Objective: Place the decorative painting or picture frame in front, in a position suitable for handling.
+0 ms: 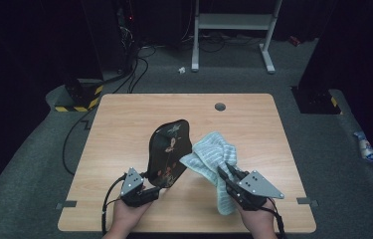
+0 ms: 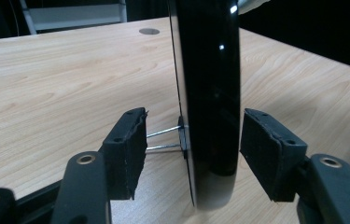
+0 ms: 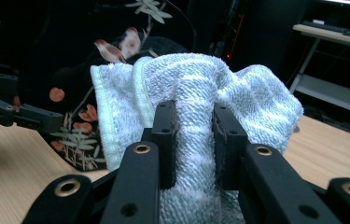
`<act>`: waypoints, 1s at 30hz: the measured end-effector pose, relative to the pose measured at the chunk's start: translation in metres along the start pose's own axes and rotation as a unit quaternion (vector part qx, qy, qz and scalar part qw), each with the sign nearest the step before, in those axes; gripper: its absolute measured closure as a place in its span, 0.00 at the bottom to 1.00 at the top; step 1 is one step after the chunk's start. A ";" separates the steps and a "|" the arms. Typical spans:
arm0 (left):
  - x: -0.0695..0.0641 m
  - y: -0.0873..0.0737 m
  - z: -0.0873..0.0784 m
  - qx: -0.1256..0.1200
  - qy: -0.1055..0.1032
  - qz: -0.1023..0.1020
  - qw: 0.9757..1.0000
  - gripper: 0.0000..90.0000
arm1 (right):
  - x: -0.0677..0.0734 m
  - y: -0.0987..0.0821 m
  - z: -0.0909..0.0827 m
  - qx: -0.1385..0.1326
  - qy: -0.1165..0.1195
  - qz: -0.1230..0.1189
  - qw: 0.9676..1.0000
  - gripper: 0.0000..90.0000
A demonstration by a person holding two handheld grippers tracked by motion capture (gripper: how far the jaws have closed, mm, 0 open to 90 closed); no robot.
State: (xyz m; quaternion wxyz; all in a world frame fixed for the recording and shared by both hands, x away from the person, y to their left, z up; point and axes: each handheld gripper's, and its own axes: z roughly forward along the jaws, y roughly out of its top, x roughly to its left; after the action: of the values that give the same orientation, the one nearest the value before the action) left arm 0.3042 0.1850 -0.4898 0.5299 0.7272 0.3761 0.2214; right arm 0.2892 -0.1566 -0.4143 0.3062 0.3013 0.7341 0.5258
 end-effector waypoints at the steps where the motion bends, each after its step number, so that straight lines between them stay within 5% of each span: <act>1: 0.000 0.001 -0.001 -0.004 0.002 0.000 1.000 0.46 | 0.001 0.001 0.001 -0.001 0.001 -0.001 1.000 0.82; 21: 0.005 0.010 -0.004 -0.038 -0.006 -0.021 0.999 0.62 | 0.029 0.049 0.025 -0.024 0.029 -0.041 0.998 0.81; 30: 0.004 0.008 -0.003 -0.035 -0.004 -0.009 0.999 0.69 | 0.032 0.061 0.042 -0.033 0.033 -0.050 0.998 0.81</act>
State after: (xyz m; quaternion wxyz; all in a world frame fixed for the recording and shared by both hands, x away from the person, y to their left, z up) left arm 0.3072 0.1882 -0.4817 0.5588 0.7055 0.3723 0.2267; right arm 0.3088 -0.0914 -0.3710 0.3173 0.2361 0.7402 0.5439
